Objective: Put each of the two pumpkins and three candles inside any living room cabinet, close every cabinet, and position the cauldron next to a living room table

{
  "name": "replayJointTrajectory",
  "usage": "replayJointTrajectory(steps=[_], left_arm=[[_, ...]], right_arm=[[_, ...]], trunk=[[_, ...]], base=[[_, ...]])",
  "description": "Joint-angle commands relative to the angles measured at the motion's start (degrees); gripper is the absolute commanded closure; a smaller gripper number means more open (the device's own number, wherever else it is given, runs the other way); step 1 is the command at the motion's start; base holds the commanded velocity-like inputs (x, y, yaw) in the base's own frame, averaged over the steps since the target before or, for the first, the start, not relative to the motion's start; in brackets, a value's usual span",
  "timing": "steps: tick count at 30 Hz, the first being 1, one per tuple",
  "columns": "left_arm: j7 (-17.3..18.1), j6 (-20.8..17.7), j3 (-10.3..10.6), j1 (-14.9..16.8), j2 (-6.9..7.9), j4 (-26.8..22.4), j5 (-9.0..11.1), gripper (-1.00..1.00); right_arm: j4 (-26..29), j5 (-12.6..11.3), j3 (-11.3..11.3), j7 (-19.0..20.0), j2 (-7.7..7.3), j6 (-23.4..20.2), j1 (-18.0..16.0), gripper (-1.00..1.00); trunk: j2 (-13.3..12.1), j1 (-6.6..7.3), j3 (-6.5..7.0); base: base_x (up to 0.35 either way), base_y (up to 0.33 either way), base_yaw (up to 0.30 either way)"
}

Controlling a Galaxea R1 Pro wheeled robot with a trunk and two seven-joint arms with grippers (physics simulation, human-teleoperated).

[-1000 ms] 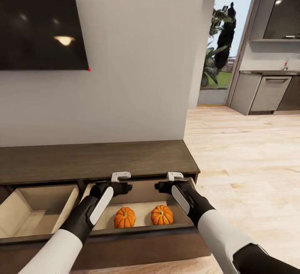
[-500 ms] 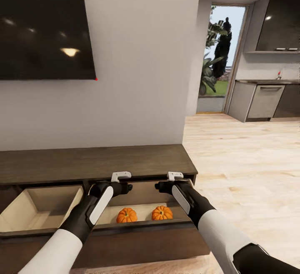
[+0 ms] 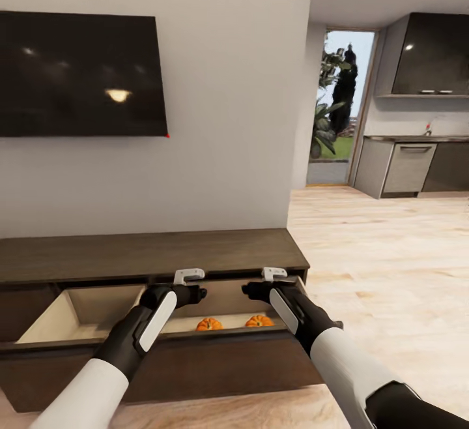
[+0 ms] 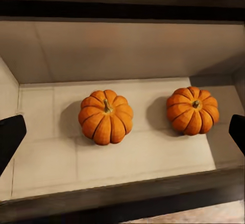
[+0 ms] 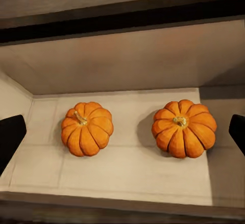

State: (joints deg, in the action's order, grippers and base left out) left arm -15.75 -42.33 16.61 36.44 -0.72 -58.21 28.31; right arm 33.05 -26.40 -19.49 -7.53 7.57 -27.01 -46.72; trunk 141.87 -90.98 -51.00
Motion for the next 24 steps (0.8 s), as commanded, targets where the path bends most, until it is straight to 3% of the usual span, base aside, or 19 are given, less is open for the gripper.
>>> replayJointTrajectory(steps=[1,24], left_arm=[[-0.5,-0.1,0.1,0.0,0.02,-0.1,0.6,-1.0],[-0.6,-0.1,0.1,0.0,-0.13,-0.1,0.4,-1.0]], right_arm=[[0.1,-0.6,-0.3,-0.5,-0.03,-0.1,0.0,-1.0],[0.1,-0.6,-0.5,0.8,-0.1,0.2,0.0,-1.0]], trunk=[[-0.4,0.27,0.12],[-9.6,5.32,4.25]], base=[[-0.312,0.148,0.0],[-0.313,0.143,0.0]])
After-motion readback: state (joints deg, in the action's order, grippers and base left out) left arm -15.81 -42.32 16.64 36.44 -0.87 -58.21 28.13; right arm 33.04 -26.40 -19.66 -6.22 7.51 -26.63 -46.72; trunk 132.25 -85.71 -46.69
